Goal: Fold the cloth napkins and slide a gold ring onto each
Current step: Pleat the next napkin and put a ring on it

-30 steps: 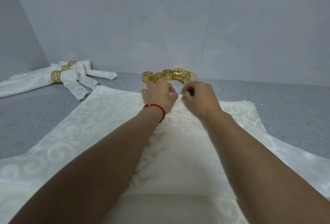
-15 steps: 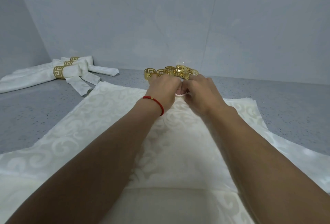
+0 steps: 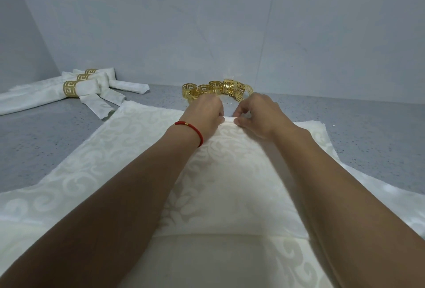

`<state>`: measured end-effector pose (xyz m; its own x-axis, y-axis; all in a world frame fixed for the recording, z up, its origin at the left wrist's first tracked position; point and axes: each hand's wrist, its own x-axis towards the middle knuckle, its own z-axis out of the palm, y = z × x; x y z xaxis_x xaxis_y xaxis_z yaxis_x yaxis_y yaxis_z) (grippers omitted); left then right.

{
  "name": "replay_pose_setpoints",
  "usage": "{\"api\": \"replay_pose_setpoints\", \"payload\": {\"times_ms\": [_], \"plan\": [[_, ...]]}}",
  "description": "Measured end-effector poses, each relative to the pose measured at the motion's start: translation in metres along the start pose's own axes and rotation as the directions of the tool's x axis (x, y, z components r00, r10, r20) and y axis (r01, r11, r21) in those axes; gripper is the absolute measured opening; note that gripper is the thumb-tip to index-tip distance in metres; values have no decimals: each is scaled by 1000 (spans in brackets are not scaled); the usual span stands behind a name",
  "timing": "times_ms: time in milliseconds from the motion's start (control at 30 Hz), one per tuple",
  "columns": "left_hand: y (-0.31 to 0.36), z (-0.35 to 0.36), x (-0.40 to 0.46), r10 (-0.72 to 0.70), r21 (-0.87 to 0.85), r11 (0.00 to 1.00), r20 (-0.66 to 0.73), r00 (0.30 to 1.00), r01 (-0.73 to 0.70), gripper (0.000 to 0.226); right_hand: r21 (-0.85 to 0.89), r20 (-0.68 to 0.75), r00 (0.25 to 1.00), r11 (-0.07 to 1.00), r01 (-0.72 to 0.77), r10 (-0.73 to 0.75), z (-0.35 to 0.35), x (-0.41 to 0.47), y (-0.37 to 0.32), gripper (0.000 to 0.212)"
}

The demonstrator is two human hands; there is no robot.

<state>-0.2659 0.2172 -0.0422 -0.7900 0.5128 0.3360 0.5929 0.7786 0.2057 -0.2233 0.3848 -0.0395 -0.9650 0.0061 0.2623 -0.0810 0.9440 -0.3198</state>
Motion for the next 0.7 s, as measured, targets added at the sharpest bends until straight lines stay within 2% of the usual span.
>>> {"api": "replay_pose_setpoints", "payload": {"times_ms": [133,267,367,467,567,633,700], "plan": [[7,-8,-8,83,204,977,-76,994,-66,5,-59,41,999,998,22,-19,-7,-5,-8,13],[15,-18,-10,93,321,941,47,995,-103,29,-168,109,991,981,98,-80,-12,-7,-16,21],[19,-21,-18,130,337,927,129,983,-167,28,-245,258,965,963,115,-50,-23,-8,-24,20],[13,-11,-27,122,249,959,54,991,-132,18,-158,304,952,984,77,-25,-31,-9,-25,8],[1,-6,-30,3,16,1000,-99,995,-1,29,-74,267,963,995,66,-44,-31,-11,-22,11],[-1,-7,-32,-41,-44,998,-82,996,37,30,-95,284,958,994,57,-28,-29,-11,-20,16],[-2,-8,-33,-50,-38,998,-19,999,50,12,-137,268,963,989,56,-17,-29,-11,-22,13]]}}
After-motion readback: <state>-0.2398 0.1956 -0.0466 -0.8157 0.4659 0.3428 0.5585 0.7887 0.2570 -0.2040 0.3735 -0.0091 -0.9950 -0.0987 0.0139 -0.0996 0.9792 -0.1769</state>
